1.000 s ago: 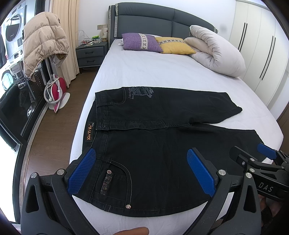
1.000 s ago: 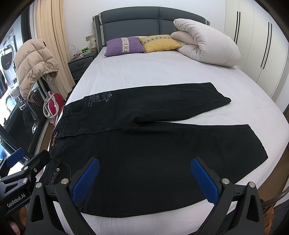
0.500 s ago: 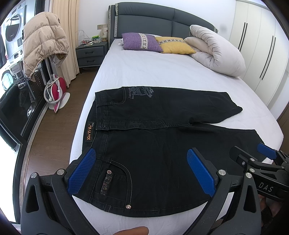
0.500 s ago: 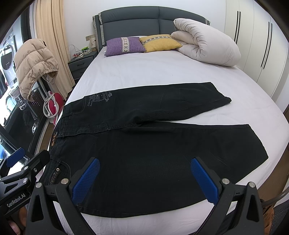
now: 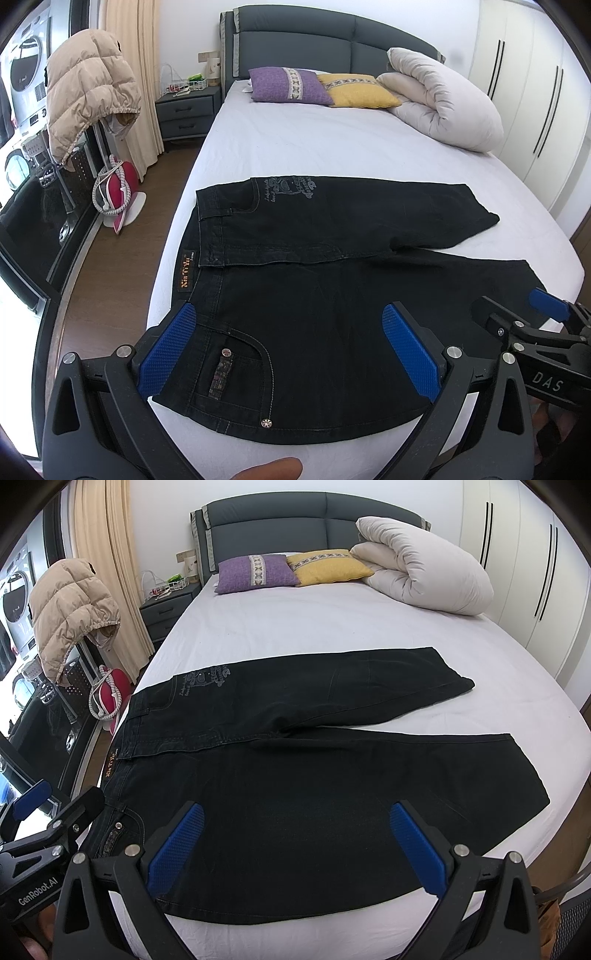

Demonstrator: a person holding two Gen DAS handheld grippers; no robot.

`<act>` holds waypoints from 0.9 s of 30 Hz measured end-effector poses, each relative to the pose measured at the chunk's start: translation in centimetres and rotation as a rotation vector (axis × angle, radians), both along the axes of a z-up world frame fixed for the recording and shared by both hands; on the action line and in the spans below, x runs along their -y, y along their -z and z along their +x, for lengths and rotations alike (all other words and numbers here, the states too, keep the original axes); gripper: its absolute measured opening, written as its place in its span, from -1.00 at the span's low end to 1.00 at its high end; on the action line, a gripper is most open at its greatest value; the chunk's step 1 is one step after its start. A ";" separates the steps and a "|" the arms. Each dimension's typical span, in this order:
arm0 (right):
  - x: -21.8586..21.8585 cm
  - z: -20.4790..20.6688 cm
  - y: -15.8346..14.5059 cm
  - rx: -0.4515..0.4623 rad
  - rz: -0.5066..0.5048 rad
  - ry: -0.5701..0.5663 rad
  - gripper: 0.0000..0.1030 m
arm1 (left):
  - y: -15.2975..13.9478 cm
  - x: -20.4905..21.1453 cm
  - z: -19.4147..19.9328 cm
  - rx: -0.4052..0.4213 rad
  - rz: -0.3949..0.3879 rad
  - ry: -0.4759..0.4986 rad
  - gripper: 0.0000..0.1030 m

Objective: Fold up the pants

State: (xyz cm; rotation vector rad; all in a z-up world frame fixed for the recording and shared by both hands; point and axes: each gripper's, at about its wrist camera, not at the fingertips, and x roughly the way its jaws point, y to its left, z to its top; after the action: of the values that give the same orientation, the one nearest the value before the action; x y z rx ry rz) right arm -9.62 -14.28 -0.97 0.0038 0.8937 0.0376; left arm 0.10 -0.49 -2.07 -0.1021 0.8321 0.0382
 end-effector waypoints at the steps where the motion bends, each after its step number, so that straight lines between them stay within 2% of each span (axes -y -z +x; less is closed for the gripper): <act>1: 0.0 0.0 0.1 -0.001 0.000 -0.001 1.00 | -0.1 0.0 0.0 -0.001 -0.003 0.002 1.00; 4: -0.4 0.1 0.5 -0.009 0.002 -0.009 1.00 | 0.4 -0.1 0.3 -0.004 -0.031 0.015 1.00; 7: -0.1 0.8 0.8 -0.013 0.017 -0.034 1.00 | 0.8 -1.6 1.5 -0.027 -0.139 0.031 1.00; 9: 0.1 1.2 1.1 -0.013 0.031 -0.063 1.00 | 1.5 -2.3 2.9 -0.039 -0.163 0.056 1.00; 13: 0.9 2.8 1.5 -0.005 0.079 -0.139 1.00 | 2.8 -2.7 6.0 -0.071 -0.076 0.132 1.00; 15: 1.3 4.0 1.5 0.008 0.073 -0.172 1.00 | 3.5 -3.5 7.6 -0.094 -0.087 0.129 1.00; 17: 1.9 6.5 0.8 0.020 0.056 -0.215 1.00 | 4.1 -4.0 9.4 -0.141 -0.053 0.142 1.00; 20: 2.0 8.9 1.1 0.029 0.020 -0.285 0.89 | 4.3 -5.6 12.8 -0.135 -0.062 0.133 1.00; 22: 1.9 10.7 1.8 0.004 0.002 -0.338 0.62 | 4.3 -6.9 16.4 -0.126 -0.040 0.151 1.00; 24: 1.6 12.3 2.6 -0.033 0.006 -0.414 0.46 | 4.8 -7.7 20.6 -0.136 -0.014 0.195 1.00; 27: 1.5 14.6 3.5 -0.057 0.013 -0.518 0.46 | 6.5 -8.9 27.9 -0.194 -0.016 0.331 1.00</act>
State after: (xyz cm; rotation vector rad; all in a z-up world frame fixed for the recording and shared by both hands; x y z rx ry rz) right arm 4.98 -15.77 -4.50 -0.2157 0.9320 0.5281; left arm 28.00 8.45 -8.53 0.0257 1.0348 -0.2737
